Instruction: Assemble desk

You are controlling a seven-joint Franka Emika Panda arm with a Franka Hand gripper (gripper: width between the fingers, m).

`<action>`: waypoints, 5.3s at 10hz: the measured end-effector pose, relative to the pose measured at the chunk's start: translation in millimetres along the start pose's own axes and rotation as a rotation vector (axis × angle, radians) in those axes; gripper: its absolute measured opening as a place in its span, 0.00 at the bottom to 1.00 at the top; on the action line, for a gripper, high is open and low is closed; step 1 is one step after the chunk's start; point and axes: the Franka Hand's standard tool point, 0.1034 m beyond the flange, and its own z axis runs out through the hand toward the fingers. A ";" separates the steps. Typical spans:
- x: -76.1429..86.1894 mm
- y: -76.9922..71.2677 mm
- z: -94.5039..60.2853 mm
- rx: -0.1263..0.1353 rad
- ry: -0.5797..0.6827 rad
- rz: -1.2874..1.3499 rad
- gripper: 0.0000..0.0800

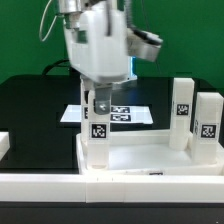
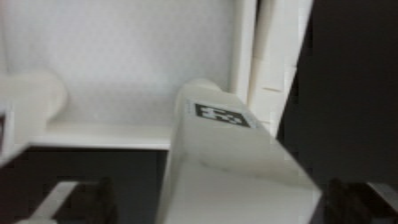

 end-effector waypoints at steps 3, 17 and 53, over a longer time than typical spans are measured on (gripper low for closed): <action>-0.1 -2.4 3.3 -0.001 -0.001 -0.273 0.81; 1.2 3.8 5.9 -0.024 -0.011 -0.031 0.36; -0.7 8.7 16.3 0.053 -0.079 -0.120 0.79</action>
Offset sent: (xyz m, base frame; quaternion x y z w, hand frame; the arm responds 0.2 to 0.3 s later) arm 0.0000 0.0000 0.0000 0.0000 0.0000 -0.1296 0.9916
